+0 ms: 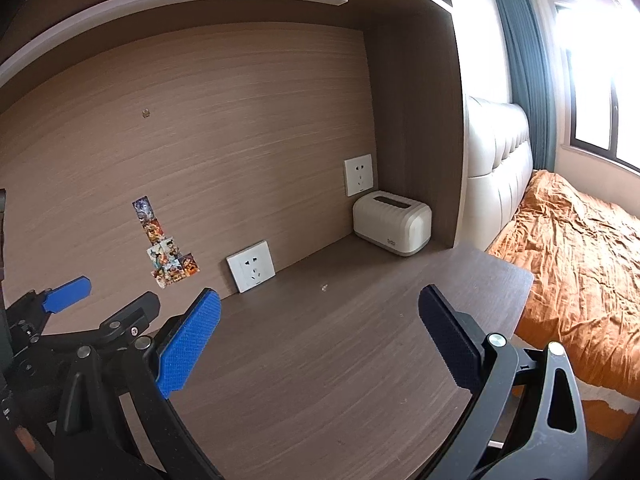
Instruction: Collect trash
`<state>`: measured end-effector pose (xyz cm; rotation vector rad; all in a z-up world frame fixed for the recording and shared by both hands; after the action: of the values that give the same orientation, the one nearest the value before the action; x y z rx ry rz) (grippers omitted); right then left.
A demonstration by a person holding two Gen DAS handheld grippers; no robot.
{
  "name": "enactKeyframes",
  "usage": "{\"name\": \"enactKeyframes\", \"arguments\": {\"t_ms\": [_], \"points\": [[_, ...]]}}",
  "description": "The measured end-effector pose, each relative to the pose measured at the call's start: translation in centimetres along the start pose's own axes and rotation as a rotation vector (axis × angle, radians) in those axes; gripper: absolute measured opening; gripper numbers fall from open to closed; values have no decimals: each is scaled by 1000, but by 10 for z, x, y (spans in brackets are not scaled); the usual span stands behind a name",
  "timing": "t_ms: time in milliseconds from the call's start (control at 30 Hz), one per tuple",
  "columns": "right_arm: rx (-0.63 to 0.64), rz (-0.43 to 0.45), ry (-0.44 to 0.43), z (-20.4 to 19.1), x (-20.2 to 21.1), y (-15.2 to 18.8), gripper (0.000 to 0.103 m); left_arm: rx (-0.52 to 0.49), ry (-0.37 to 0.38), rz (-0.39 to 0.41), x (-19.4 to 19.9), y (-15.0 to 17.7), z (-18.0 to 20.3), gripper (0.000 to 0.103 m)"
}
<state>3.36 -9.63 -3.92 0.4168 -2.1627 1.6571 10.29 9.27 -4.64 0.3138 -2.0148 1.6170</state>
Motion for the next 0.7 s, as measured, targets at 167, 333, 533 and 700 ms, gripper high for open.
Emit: {"name": "enactKeyframes", "arguments": {"t_ms": [167,333,533,700], "points": [[7,-3,5,-3,-1,0,99,0,-4,5,-1,0,-1,98],[11,2,10,-5,-1,0,99,-6,-11,14,1,-1,-2,98],[-1,-2,11,-4,-1,0,99,-13,-12,22,1,-2,-1,98],[-6,-9,13,-4,0,2,99,-30,-18,33,3,-3,0,98]]}}
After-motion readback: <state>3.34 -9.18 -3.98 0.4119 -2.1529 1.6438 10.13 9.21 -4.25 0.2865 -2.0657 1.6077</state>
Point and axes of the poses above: each gripper's, at about its wrist camera, not at the fingertips, and x roughly against the way its jaws point, z to its right, y to its underside, the point moved 4 cm from there along -x, roughly the way its jaws point, and after that the axes turned 7 degrees about -x, right-handed, at the moved point
